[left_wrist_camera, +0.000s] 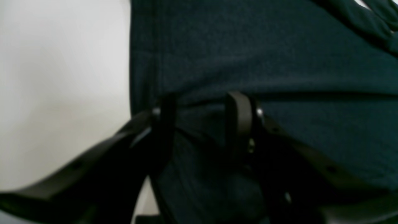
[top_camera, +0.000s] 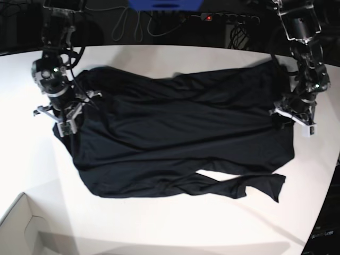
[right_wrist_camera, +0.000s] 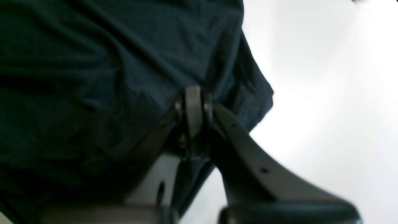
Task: Layout the t-shirt on the table in an organized manner, then fold the t-shirt properly
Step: 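Lift the collar edge with both grippers and pull the shirt taut, then lower the shirt and regrasp its sides with both grippers, then pull the shirt sides apart with both grippers to smooth it, then release the shirt and raise both grippers, then grasp the black shirt's collar-end corners with both grippers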
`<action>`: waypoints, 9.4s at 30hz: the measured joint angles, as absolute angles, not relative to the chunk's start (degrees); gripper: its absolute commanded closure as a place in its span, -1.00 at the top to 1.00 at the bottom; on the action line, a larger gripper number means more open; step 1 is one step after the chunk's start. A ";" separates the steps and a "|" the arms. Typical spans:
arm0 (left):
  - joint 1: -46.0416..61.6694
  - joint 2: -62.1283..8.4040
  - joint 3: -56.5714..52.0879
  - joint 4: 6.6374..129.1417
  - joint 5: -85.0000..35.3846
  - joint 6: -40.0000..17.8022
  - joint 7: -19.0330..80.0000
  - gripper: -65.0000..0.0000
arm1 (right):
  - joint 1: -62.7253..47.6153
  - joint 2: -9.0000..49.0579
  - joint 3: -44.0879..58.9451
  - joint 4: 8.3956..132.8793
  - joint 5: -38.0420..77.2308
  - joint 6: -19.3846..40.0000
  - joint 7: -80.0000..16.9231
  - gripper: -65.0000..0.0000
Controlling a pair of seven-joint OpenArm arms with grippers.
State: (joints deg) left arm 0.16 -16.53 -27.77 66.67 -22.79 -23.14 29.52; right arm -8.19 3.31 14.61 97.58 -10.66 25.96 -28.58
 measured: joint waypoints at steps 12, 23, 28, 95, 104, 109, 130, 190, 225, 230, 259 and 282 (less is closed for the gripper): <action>0.93 -16.03 -30.20 82.85 -21.71 -22.15 32.16 -0.20 | -1.21 4.25 8.32 92.33 -10.94 26.09 -28.60 -1.00; -11.49 -16.12 -29.58 65.49 -20.73 -21.65 32.45 -0.19 | 11.55 6.61 1.52 75.35 -10.85 26.09 -28.69 -1.00; -15.25 -16.53 -29.80 60.47 -16.19 -21.37 32.10 -0.19 | 15.20 6.96 -0.64 70.59 -11.09 25.89 -28.56 -1.00; -2.07 -2.66 -25.65 75.13 -5.34 -21.26 31.51 -0.20 | 15.20 8.23 -7.79 69.76 -10.72 25.91 -28.34 -1.00; -6.70 -2.85 -25.71 67.90 -6.31 -22.00 29.47 -1.00 | 14.24 8.23 -7.79 69.76 -10.68 25.91 -28.38 -1.00; -6.94 -2.85 -25.78 68.49 -6.24 -22.11 29.98 -1.00 | 13.74 9.06 -7.79 69.78 -10.70 25.89 -28.03 -1.00; -20.27 -12.19 -25.39 68.49 -4.62 -21.43 31.92 -0.97 | 10.76 9.82 -7.79 75.11 -10.70 25.89 -28.27 -1.00; -1.89 -9.06 -29.65 81.52 -0.27 -22.00 32.36 0.03 | 38.02 15.29 -2.33 24.71 -10.28 3.36 -6.22 -1.00; -14.46 -13.23 -18.61 52.80 -1.50 -22.17 17.89 0.03 | -9.08 5.54 8.12 104.42 -10.35 24.64 -37.52 -1.00; -17.43 -14.61 -18.65 50.35 -1.04 -22.06 19.75 0.03 | -12.56 5.52 8.10 104.38 -10.48 24.64 -37.45 -1.00; -14.50 -12.69 -18.65 47.66 -1.83 -22.20 8.19 0.03 | -13.65 5.82 22.00 93.47 -10.37 25.04 -29.78 -1.00; 0.78 -5.98 -30.04 85.62 -0.10 -22.11 34.11 0.04 | -16.73 2.85 21.87 104.09 -10.31 27.53 -29.85 -1.00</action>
